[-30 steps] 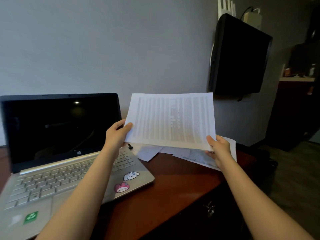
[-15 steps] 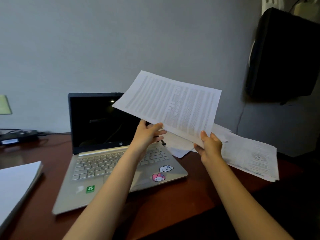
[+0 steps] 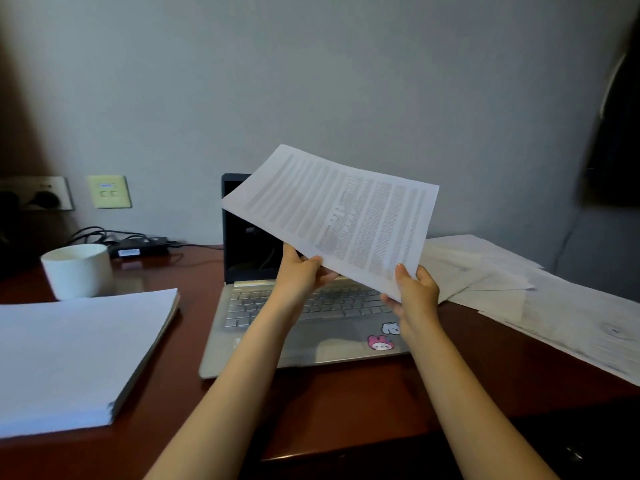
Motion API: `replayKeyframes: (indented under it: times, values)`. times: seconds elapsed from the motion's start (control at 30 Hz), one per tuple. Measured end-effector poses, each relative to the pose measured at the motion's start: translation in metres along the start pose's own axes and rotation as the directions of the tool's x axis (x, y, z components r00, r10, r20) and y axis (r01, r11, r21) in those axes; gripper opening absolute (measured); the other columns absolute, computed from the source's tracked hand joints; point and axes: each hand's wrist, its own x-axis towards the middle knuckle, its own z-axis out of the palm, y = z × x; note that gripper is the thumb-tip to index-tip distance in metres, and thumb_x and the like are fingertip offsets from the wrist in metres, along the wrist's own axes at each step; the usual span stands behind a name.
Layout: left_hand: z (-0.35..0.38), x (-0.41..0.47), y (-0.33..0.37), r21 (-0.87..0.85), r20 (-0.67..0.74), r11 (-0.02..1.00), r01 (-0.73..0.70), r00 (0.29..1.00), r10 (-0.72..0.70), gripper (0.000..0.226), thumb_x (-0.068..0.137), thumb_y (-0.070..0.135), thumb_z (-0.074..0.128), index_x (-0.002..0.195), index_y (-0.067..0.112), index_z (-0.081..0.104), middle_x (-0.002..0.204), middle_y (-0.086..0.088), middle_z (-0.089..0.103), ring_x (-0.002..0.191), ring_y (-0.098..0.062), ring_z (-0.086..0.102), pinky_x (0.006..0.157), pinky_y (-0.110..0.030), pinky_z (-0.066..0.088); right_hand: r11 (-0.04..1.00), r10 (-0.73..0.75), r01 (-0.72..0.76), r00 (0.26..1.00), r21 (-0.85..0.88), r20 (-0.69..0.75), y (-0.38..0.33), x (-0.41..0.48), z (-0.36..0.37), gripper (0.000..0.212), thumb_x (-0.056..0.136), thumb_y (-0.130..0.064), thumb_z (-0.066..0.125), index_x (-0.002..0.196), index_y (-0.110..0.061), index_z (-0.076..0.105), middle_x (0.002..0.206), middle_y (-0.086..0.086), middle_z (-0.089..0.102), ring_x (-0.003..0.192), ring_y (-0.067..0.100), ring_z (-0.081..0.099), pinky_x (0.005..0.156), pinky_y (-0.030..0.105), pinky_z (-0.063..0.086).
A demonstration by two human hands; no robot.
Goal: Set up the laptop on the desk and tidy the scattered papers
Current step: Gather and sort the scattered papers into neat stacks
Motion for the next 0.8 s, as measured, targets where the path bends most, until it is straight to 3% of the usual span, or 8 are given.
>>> replayKeyframes:
  times: [0.27, 0.53, 0.63, 0.73, 0.8]
  values:
    - [-0.063, -0.016, 0.007, -0.108, -0.191, 0.994, -0.005, 0.982, -0.016, 0.057, 0.093, -0.012, 0.034, 0.142, 0.018, 0.029, 0.111, 0.000, 0.056, 0.087, -0.018, 0.064, 0.059, -0.020, 0.058, 0.999, 0.023, -0.012, 0.974, -0.054, 0.226, 0.011, -0.028, 0.046, 0.021, 0.096, -0.009, 0.050, 0.116, -0.011, 0.055, 0.107, 0.004, 0.056, 0.094, 0.022, 0.054, 0.054, 0.023, 0.049]
    - [-0.131, -0.044, 0.019, -0.104, -0.372, 0.993, -0.050, 0.928, 0.007, 0.062, 0.089, -0.017, 0.033, 0.138, 0.021, 0.033, 0.123, -0.004, 0.056, 0.092, -0.019, 0.063, 0.058, -0.020, 0.057, 0.992, 0.117, -0.085, 0.874, -0.090, 0.472, 0.027, -0.057, 0.094, 0.021, 0.090, 0.000, 0.055, 0.107, -0.013, 0.057, 0.107, 0.006, 0.061, 0.099, 0.024, 0.057, 0.060, 0.027, 0.049]
    - [-0.153, -0.060, 0.022, -0.088, -0.451, 0.995, -0.042, 0.892, -0.002, 0.060, 0.089, -0.018, 0.033, 0.138, 0.017, 0.033, 0.120, -0.005, 0.054, 0.096, -0.024, 0.061, 0.060, -0.022, 0.058, 0.987, 0.160, -0.115, 0.829, -0.116, 0.536, 0.034, -0.070, 0.112, 0.019, 0.090, 0.000, 0.055, 0.101, -0.014, 0.057, 0.098, 0.004, 0.063, 0.087, 0.020, 0.060, 0.059, 0.026, 0.050]
    - [-0.173, -0.075, 0.024, -0.056, -0.491, 0.998, 0.000, 0.870, -0.028, 0.063, 0.090, -0.017, 0.031, 0.142, 0.019, 0.029, 0.119, -0.005, 0.053, 0.088, -0.020, 0.064, 0.073, -0.028, 0.056, 0.978, 0.209, -0.150, 0.769, -0.147, 0.604, 0.043, -0.084, 0.126, 0.021, 0.088, 0.001, 0.055, 0.102, -0.015, 0.058, 0.093, 0.002, 0.064, 0.080, 0.015, 0.060, 0.059, 0.027, 0.051]
    - [-0.184, -0.085, 0.025, -0.045, -0.520, 0.999, 0.010, 0.853, -0.032, 0.064, 0.090, -0.017, 0.030, 0.143, 0.020, 0.030, 0.116, -0.003, 0.055, 0.082, -0.016, 0.065, 0.069, -0.027, 0.055, 0.972, 0.235, -0.170, 0.735, -0.163, 0.636, 0.049, -0.093, 0.135, 0.022, 0.088, 0.002, 0.055, 0.103, -0.014, 0.058, 0.095, 0.002, 0.064, 0.081, 0.015, 0.061, 0.058, 0.026, 0.052]
